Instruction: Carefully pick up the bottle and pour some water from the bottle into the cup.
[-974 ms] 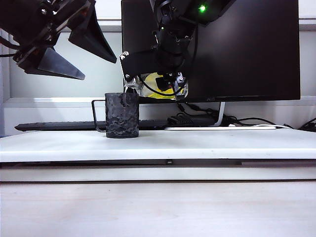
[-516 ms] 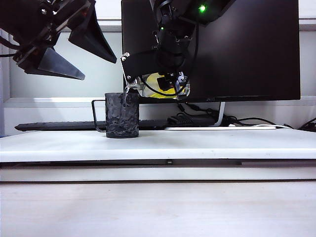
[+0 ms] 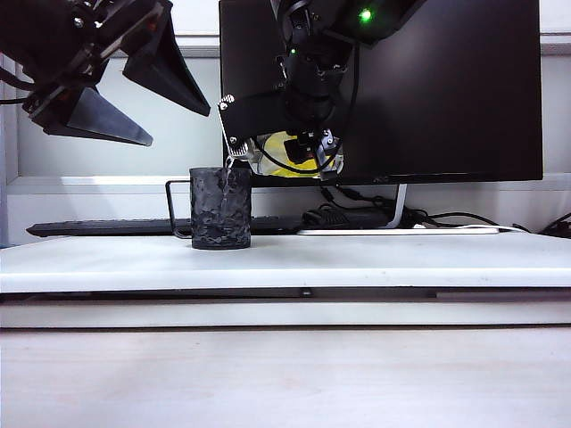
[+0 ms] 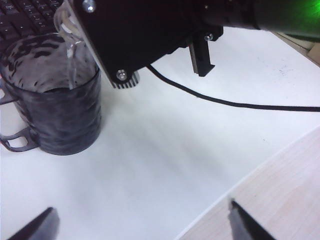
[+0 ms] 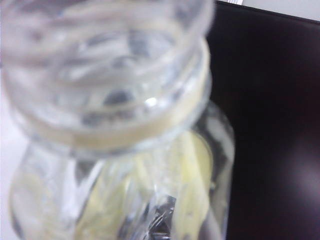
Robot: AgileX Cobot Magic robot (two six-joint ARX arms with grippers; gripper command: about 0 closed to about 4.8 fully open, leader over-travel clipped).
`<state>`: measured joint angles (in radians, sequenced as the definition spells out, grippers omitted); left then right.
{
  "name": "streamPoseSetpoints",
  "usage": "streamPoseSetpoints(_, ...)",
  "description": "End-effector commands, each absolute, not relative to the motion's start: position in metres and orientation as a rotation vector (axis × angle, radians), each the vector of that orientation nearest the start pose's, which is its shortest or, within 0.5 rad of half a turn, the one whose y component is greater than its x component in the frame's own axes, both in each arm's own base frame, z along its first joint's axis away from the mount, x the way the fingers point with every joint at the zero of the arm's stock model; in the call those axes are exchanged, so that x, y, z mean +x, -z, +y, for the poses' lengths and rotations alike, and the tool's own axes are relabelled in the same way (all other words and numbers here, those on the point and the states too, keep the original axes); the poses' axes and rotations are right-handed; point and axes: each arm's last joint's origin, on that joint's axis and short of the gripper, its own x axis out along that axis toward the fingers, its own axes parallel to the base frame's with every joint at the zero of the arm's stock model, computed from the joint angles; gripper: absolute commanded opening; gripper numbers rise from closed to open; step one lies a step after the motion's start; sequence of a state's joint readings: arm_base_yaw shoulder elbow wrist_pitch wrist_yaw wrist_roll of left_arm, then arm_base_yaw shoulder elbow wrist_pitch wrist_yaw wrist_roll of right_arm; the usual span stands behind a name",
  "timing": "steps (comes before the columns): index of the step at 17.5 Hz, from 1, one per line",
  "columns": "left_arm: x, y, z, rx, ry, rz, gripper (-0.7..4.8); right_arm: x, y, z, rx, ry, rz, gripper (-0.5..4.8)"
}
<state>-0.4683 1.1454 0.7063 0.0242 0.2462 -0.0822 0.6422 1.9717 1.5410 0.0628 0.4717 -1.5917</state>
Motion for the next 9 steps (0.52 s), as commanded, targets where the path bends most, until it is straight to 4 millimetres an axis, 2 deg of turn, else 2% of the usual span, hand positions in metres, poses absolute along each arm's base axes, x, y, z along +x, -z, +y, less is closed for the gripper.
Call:
streamPoseSetpoints(1, 0.216, -0.258, -0.117, -0.03, 0.692, 0.434, 4.79, 0.375, -0.28, 0.265, -1.631, -0.314, 0.071, 1.44)
streamPoseSetpoints(4, 0.216, -0.258, -0.117, -0.03, 0.692, 0.434, 4.79, 0.375, -0.286, 0.266, -1.473, -0.266, 0.042, 1.44)
streamPoseSetpoints(7, 0.216, -0.258, -0.117, -0.03, 0.692, 0.433, 4.79, 0.375, -0.288, 0.265, -1.385, -0.241, 0.062, 1.44)
streamPoseSetpoints(9, 0.216, -0.258, -0.117, -0.03, 0.692, 0.433, 4.79, 0.374, -0.291, 0.263, -1.2, -0.197, 0.092, 1.44)
